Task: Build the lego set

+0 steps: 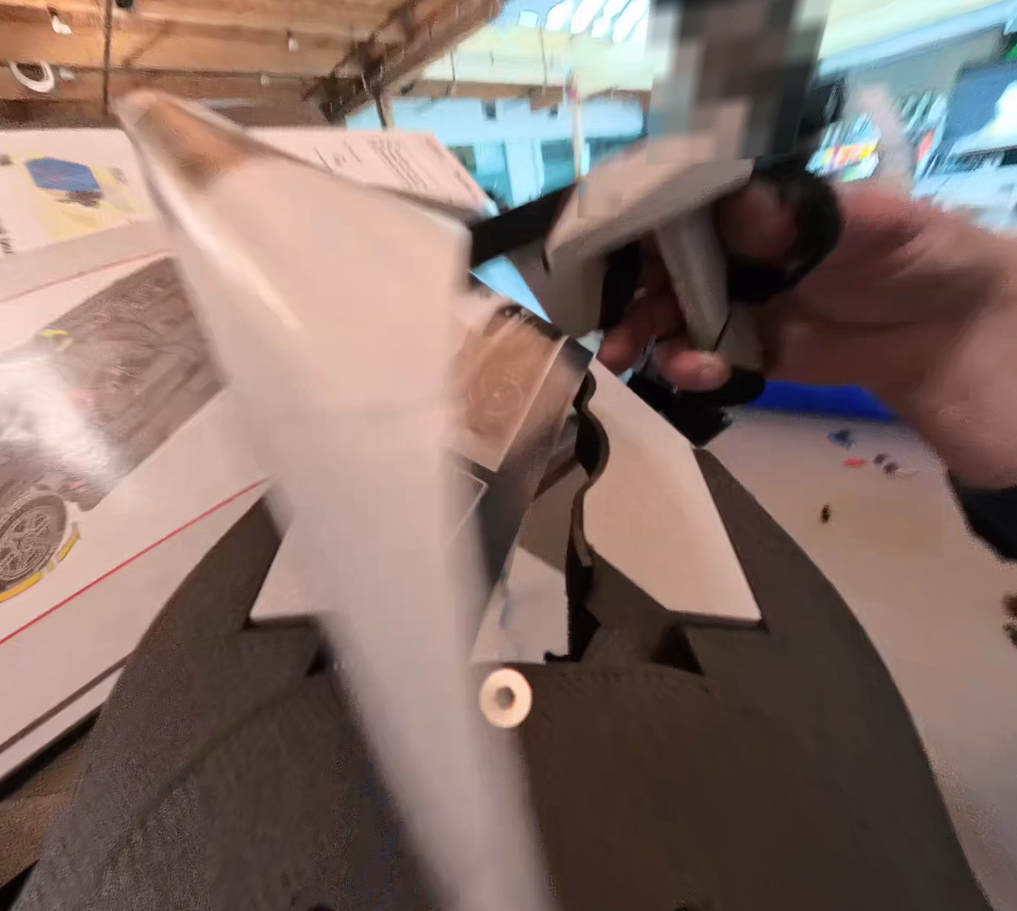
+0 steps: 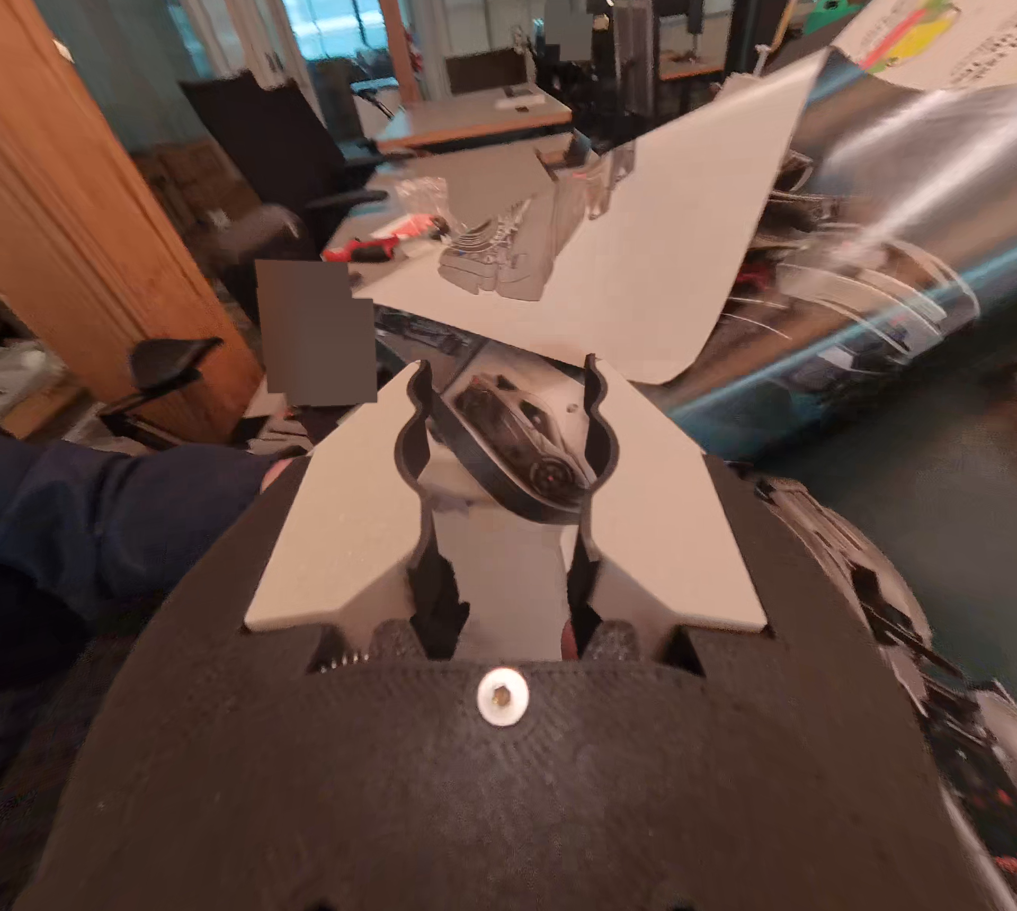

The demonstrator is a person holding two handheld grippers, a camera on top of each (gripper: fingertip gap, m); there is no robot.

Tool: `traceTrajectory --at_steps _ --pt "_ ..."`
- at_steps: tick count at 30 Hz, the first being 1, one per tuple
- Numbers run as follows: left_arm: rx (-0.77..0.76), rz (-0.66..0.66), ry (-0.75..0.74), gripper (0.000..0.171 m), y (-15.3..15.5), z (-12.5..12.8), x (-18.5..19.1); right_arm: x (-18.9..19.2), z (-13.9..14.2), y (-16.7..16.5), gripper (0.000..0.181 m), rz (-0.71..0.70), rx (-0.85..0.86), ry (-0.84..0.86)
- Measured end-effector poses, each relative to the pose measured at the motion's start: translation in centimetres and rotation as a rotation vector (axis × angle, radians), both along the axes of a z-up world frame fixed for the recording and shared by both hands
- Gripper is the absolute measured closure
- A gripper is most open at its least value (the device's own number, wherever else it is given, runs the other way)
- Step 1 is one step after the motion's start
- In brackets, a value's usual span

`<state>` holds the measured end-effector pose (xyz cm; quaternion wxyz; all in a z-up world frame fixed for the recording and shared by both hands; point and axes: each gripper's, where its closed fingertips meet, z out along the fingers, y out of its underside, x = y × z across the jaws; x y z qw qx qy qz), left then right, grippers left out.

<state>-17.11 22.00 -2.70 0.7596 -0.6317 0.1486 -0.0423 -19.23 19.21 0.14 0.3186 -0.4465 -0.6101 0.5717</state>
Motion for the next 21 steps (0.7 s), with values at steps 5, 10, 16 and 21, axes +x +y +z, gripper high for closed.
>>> traceTrajectory --at_steps 5,10,16,21 --pt "0.068 -0.057 -0.187 0.147 -1.6 1.7 -2.8 -0.4 -0.7 -0.2 0.131 0.01 -0.027 -0.045" --pt "0.093 -0.05 -0.346 0.171 -2.4 2.0 -6.0 -0.3 -1.4 1.1 0.126 -0.066 0.025 -0.084" --pt "0.074 -0.1 -0.487 0.153 -2.6 1.9 -7.9 1.3 -1.6 2.9 0.12 -0.152 0.113 -0.12" --pt "0.059 -0.148 -0.41 0.146 -2.2 2.6 -5.0 4.1 -0.3 6.7 0.107 -0.396 0.232 -0.138"
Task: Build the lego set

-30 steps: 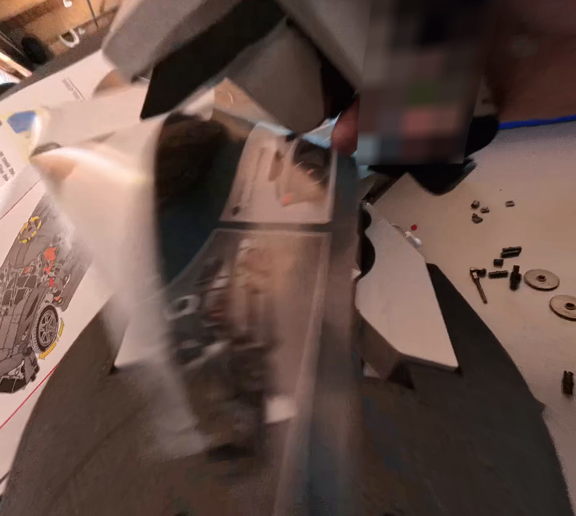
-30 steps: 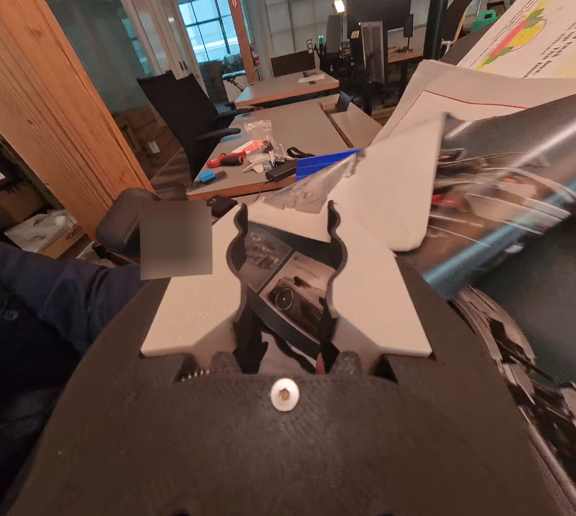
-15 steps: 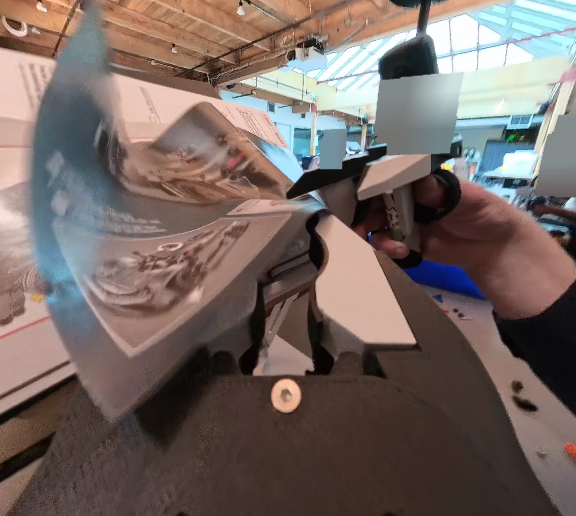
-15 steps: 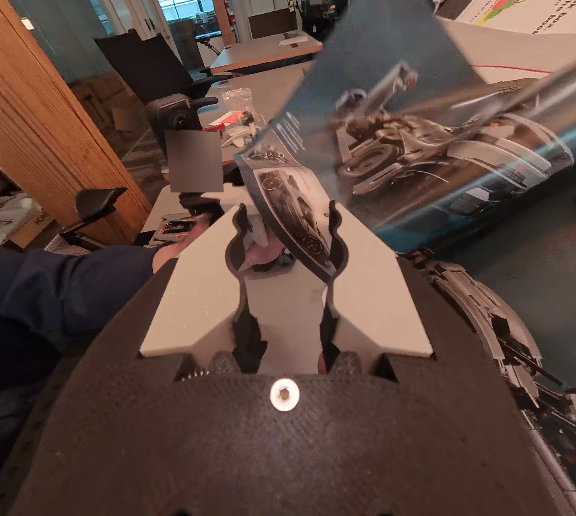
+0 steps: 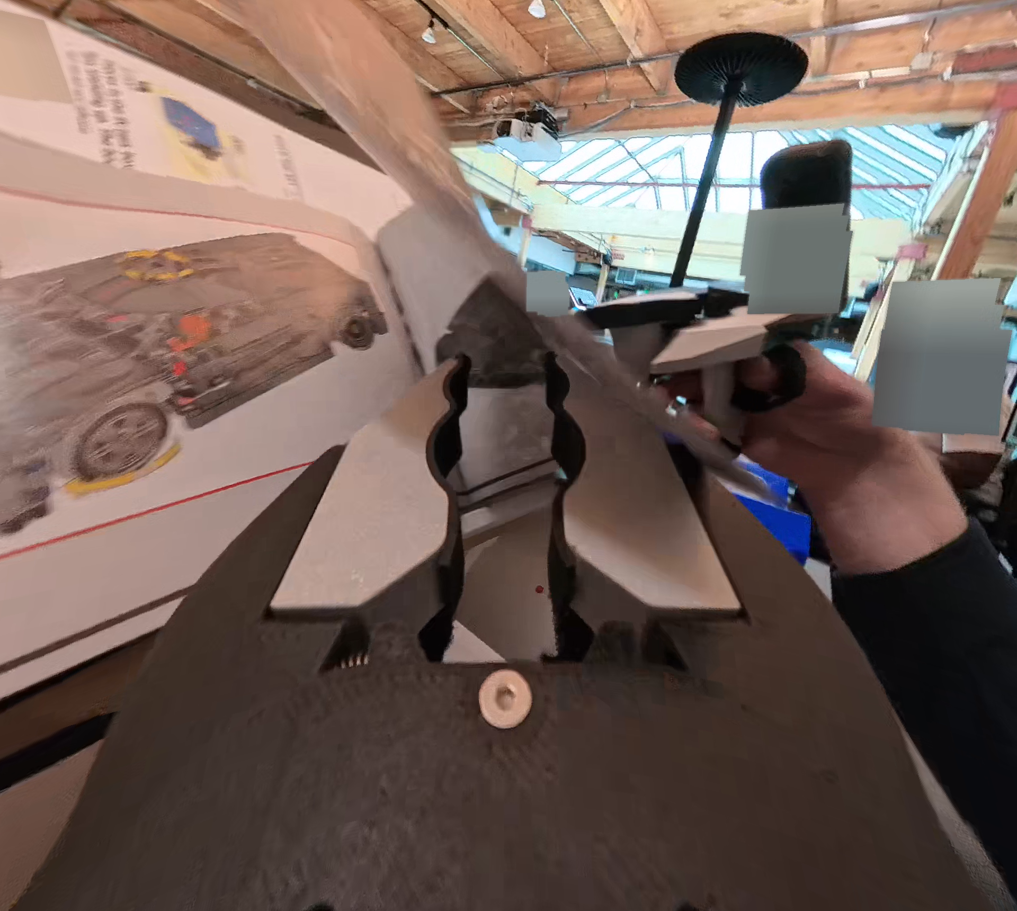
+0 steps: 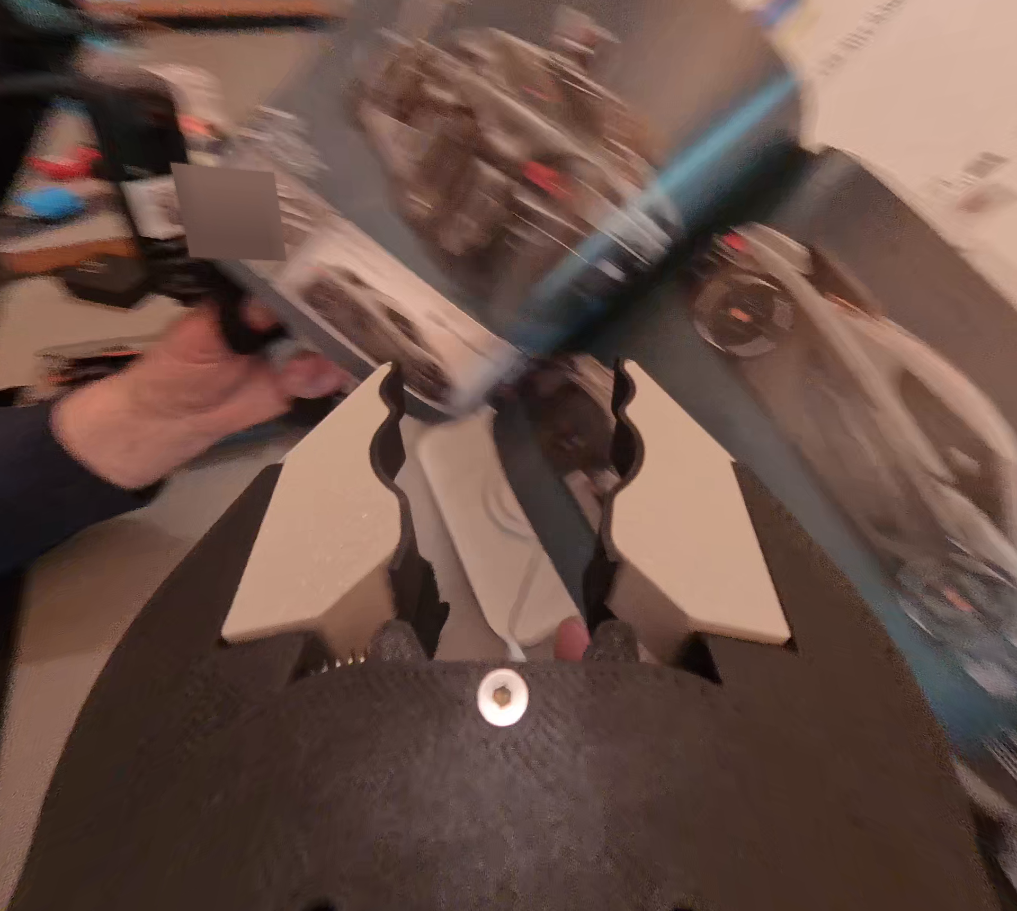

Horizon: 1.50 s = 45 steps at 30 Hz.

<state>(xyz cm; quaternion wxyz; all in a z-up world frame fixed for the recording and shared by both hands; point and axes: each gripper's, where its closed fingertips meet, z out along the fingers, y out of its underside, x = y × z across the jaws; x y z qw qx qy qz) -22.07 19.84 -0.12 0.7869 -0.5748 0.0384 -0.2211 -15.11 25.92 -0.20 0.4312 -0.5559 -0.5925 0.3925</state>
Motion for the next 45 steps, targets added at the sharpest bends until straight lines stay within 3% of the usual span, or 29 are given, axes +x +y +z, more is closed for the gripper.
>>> traceTrajectory --at_steps 2,4,7,12,16,21,26,39,43,45 --pt "0.011 -0.009 0.078 0.143 0.1 0.5 2.1 1.6 0.0 1.9 0.105 -0.112 0.041 -0.038" --pt "0.02 -0.038 0.124 0.141 0.1 0.9 4.0 2.9 1.6 2.9 0.109 -0.163 0.035 0.041" --pt "0.03 -0.008 0.102 0.135 0.1 1.1 3.9 4.8 2.1 6.2 0.106 -0.277 -0.005 0.121" --pt "0.03 -0.041 0.028 0.119 0.0 0.6 2.4 6.7 -1.6 11.5 0.091 -0.396 -0.106 0.093" --pt "0.059 -0.063 -0.002 0.112 -0.5 0.7 1.6 6.5 -4.2 13.3 0.089 -0.415 -0.163 0.064" --pt "0.047 -0.072 -0.038 0.11 -0.5 0.2 0.5 4.9 -6.4 13.1 0.098 -0.369 -0.189 0.012" --pt "0.01 -0.083 -0.093 0.113 -0.2 -0.5 -0.3 4.1 -7.1 12.5 0.119 -0.354 -0.154 -0.046" --pt "0.004 -0.071 -0.109 0.116 -0.5 -0.6 -1.4 5.6 -4.9 12.0 0.138 -0.377 -0.007 -0.044" --pt "0.003 -0.063 -0.113 0.116 -0.5 -0.6 -1.8 5.9 -4.1 11.9 0.13 -0.384 -0.03 -0.01" --pt "0.002 -0.063 -0.114 0.116 -0.5 -0.7 -1.9 6.0 -4.2 11.6 0.141 -0.374 -0.013 -0.024"
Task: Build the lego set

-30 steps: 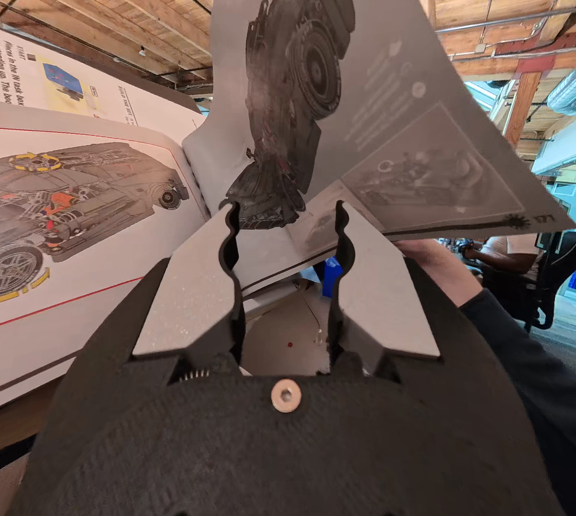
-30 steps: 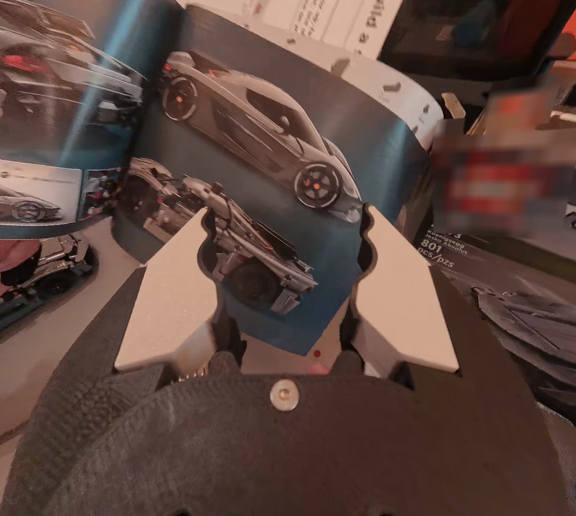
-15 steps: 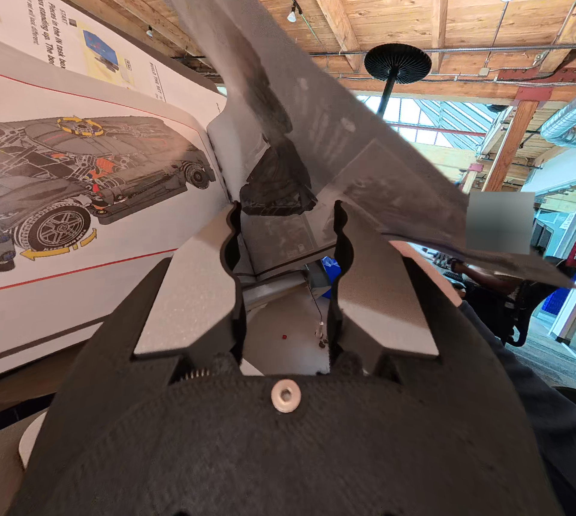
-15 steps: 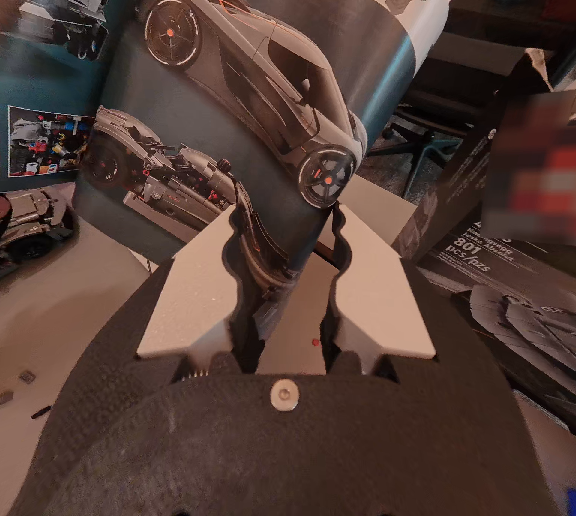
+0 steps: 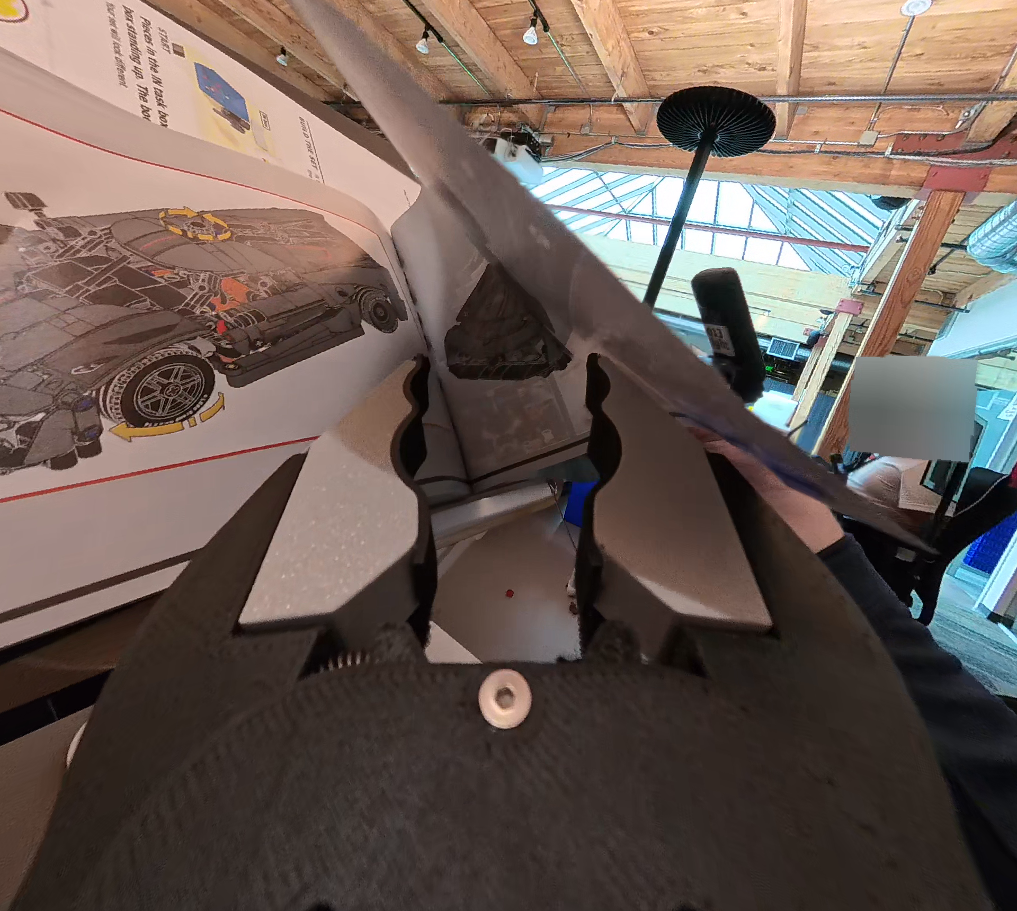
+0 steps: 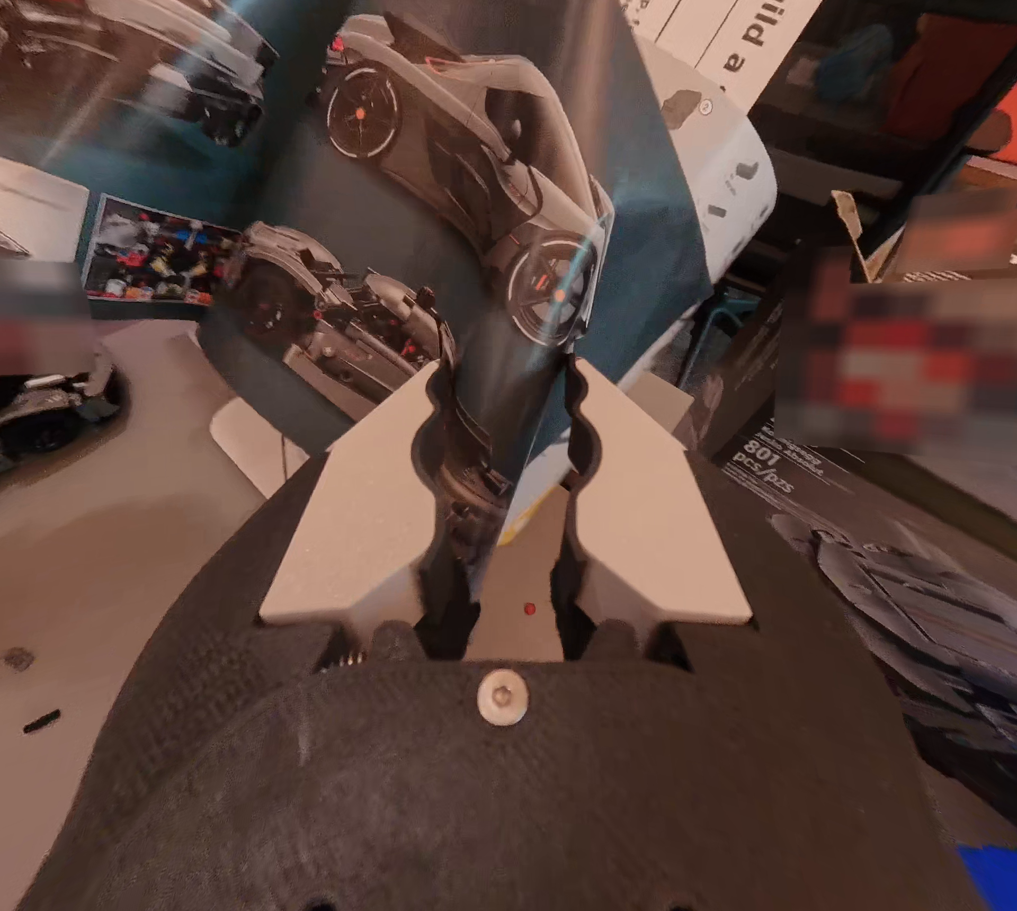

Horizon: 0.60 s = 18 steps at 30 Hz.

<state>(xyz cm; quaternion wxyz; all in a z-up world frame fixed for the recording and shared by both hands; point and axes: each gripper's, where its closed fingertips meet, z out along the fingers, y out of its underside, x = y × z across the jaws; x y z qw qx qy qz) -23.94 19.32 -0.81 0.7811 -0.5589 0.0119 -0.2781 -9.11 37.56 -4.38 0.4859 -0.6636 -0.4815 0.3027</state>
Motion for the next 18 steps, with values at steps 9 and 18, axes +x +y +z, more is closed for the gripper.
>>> traceTrajectory --at_steps 9,18 --pt "0.006 -0.004 -0.019 0.117 -0.2 -0.1 -0.5 0.0 0.3 -0.8 0.166 0.04 0.015 -0.006" --pt "0.011 0.005 -0.026 0.118 -0.4 -0.3 -1.1 -0.3 2.4 -3.2 0.181 0.135 0.033 0.055"
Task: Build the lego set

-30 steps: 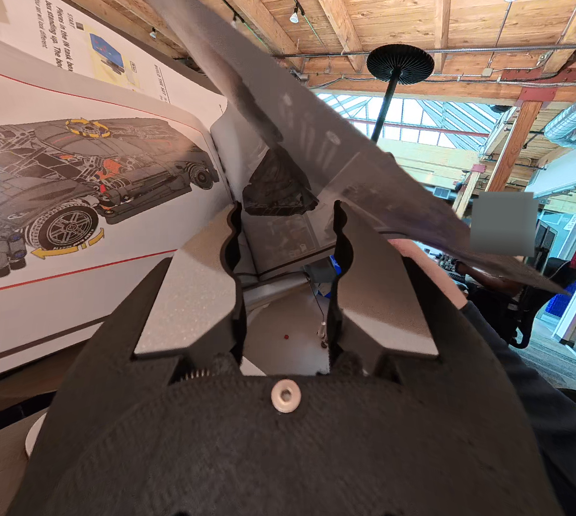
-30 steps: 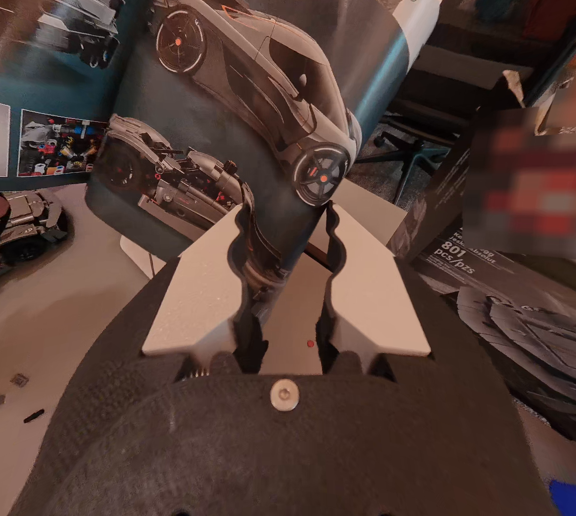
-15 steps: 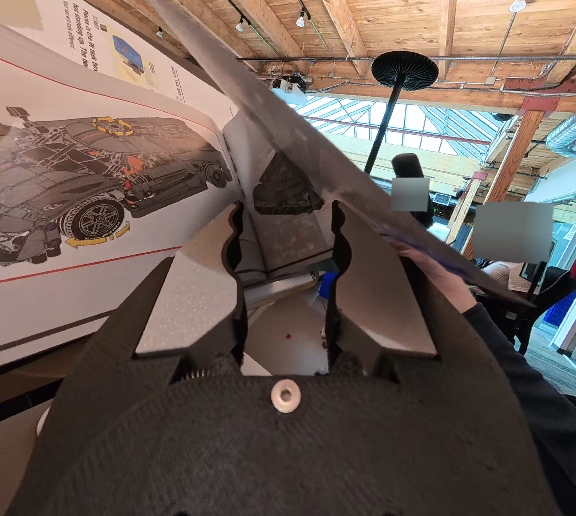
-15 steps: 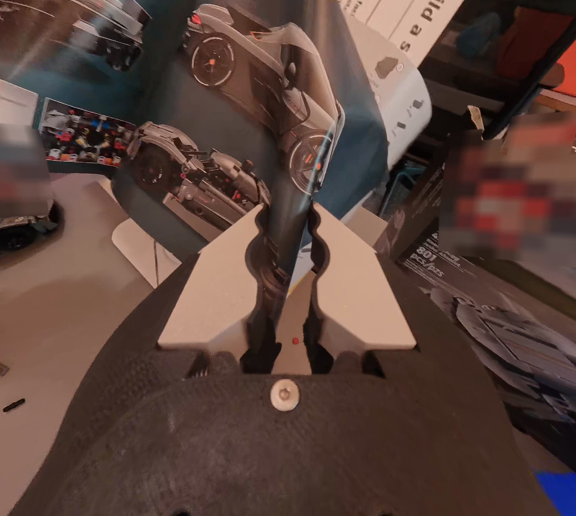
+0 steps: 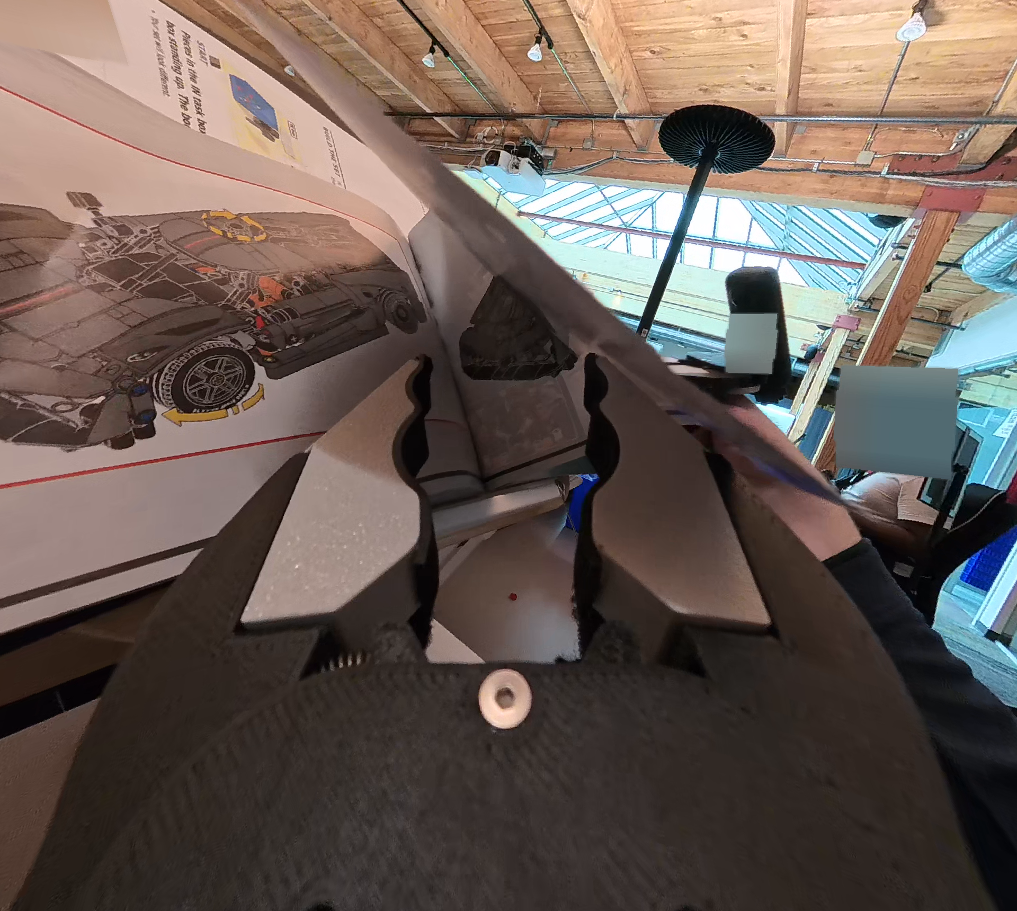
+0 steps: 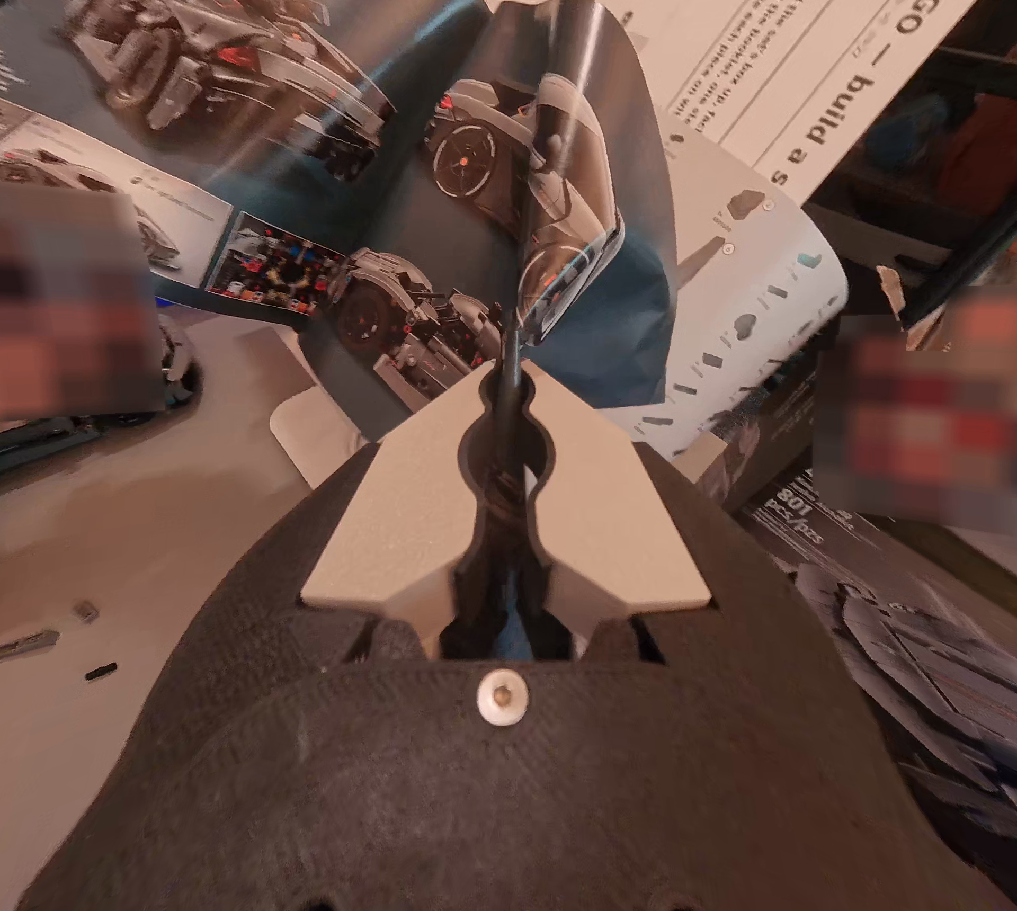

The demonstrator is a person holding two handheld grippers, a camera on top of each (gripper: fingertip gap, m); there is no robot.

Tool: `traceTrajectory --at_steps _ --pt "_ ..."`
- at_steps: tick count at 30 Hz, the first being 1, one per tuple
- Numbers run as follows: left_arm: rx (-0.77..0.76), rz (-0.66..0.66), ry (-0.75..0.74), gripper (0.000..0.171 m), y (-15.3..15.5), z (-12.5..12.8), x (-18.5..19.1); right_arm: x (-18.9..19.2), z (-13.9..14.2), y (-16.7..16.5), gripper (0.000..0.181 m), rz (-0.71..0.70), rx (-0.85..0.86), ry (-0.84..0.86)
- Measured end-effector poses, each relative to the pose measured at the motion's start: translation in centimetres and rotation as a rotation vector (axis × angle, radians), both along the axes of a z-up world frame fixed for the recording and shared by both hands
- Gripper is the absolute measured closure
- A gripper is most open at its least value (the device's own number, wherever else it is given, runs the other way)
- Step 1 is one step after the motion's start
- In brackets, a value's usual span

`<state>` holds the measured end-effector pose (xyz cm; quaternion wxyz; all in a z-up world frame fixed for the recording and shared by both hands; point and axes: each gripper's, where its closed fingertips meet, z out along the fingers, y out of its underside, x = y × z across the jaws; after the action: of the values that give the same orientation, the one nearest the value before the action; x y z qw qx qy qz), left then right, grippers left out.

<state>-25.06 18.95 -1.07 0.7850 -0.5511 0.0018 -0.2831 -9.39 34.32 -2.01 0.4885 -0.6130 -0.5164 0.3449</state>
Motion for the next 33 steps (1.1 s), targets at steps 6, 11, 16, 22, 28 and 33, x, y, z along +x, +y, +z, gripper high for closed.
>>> traceTrajectory --at_steps 6,11,16,22,28,33 --pt "0.003 0.008 -0.026 0.12 -0.1 -0.2 -0.8 0.3 0.9 -0.5 0.176 0.025 -0.032 0.053" --pt "0.009 0.01 -0.051 0.119 -0.3 -0.3 -1.4 0.5 1.0 -0.4 0.173 0.057 -0.092 0.1" --pt "0.01 0.019 -0.073 0.12 -0.4 -0.5 -2.0 0.8 1.2 -0.4 0.176 0.104 -0.166 0.16" --pt "0.013 0.021 -0.09 0.12 -0.5 -0.6 -2.4 0.9 1.1 -0.4 0.177 0.13 -0.208 0.184" --pt "0.016 0.018 -0.093 0.121 -0.5 -0.5 -2.5 1.2 1.4 -0.3 0.172 0.148 -0.248 0.226" --pt "0.016 0.018 -0.095 0.121 -0.6 -0.5 -2.5 1.3 1.3 -0.2 0.173 0.148 -0.251 0.226"
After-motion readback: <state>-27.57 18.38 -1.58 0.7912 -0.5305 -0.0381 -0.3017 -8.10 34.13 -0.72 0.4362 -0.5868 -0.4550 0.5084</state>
